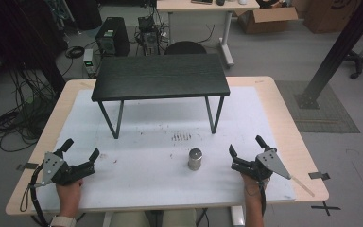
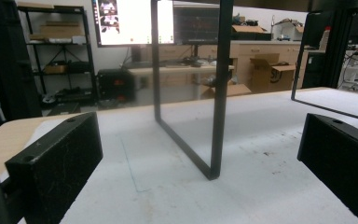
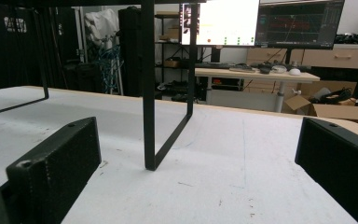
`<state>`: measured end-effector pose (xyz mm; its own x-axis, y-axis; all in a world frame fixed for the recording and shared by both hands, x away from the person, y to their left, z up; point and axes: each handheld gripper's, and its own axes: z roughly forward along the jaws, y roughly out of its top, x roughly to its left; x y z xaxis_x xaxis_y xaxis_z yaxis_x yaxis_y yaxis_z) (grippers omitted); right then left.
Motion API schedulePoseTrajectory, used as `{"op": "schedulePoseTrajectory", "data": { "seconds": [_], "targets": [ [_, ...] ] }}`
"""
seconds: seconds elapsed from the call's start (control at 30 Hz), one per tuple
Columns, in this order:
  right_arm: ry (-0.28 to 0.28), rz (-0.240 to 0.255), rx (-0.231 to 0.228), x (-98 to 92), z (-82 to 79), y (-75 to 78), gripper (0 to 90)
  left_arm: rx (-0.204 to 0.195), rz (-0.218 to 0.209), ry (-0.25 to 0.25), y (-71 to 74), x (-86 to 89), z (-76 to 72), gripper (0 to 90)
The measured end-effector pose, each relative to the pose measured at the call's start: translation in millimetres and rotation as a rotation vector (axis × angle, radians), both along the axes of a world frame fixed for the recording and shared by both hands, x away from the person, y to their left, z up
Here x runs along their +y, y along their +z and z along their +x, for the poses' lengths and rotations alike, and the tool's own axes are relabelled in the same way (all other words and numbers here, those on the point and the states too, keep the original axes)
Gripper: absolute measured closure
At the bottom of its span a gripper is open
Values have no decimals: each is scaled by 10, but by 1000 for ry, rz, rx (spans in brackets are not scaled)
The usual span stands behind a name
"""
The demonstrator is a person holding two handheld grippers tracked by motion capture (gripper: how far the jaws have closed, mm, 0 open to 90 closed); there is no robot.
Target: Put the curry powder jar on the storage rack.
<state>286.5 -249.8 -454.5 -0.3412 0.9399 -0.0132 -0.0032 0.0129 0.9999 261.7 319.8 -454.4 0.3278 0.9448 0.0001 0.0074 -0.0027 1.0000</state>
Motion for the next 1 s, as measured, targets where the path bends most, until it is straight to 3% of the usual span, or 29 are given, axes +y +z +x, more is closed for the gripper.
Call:
{"op": "schedulePoseTrajectory", "data": {
  "seconds": [1.0],
  "targets": [
    [2,8,1,-10,1,2,0,0,2,0,1,-2,0,2]
  ]
}}
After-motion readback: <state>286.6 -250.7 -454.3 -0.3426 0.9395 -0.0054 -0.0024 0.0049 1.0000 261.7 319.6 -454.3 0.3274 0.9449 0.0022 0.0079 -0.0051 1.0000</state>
